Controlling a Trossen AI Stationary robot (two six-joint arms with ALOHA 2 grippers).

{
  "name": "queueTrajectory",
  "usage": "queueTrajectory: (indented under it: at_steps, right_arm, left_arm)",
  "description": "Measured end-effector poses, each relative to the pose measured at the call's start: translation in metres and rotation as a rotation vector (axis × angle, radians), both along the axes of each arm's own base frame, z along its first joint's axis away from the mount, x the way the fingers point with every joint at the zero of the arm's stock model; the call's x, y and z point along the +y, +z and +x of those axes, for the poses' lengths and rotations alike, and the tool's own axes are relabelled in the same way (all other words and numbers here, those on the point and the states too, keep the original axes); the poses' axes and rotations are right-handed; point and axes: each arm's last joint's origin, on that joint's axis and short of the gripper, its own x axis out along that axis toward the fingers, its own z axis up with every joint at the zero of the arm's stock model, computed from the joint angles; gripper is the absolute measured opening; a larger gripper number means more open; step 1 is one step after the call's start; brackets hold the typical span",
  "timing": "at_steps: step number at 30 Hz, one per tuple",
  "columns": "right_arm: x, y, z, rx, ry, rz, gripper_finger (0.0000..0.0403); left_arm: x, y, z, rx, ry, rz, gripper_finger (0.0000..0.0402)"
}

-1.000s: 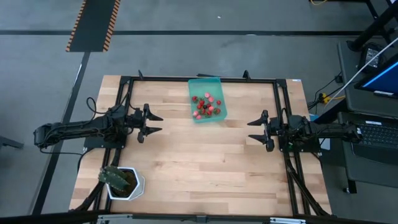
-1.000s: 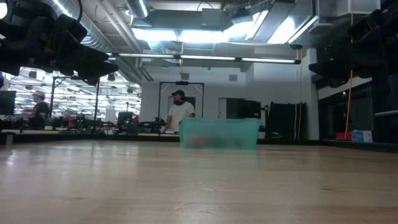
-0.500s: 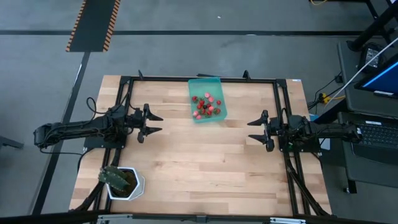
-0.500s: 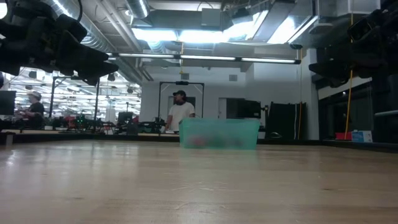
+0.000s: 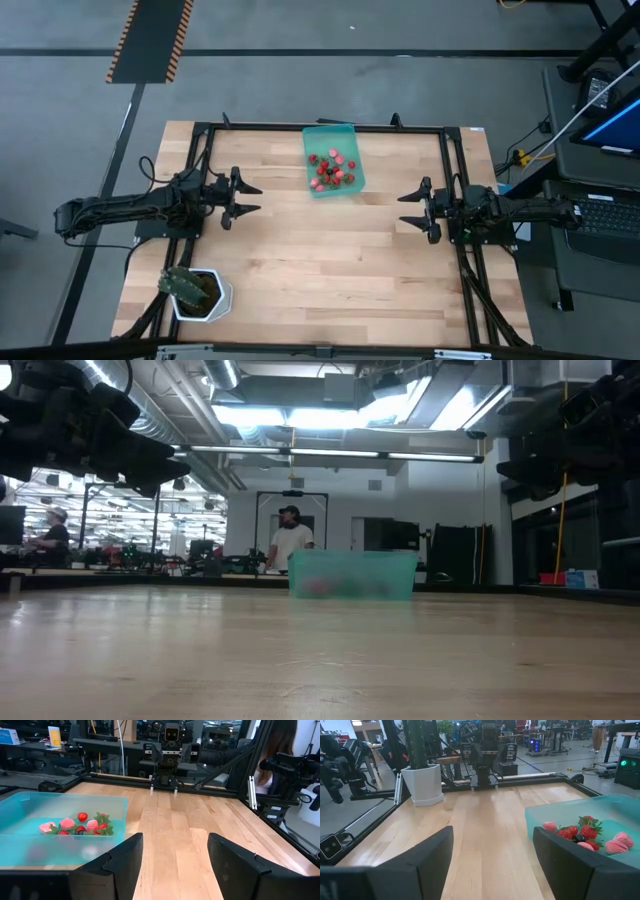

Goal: Pick and placing Produce into tupperware
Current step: Return to Home Position

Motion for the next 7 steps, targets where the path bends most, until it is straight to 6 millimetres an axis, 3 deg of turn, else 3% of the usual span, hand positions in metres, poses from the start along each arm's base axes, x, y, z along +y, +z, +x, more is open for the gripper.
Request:
queueTrajectory:
  at_steps: [7]
  right_arm:
    - [0.0000,-0.0001,0.0000,0.000,0.000,0.001,0.0275]
  left_arm:
    - [0.0000,0.0000,0.0000,0.000,0.000,0.000,0.0220]
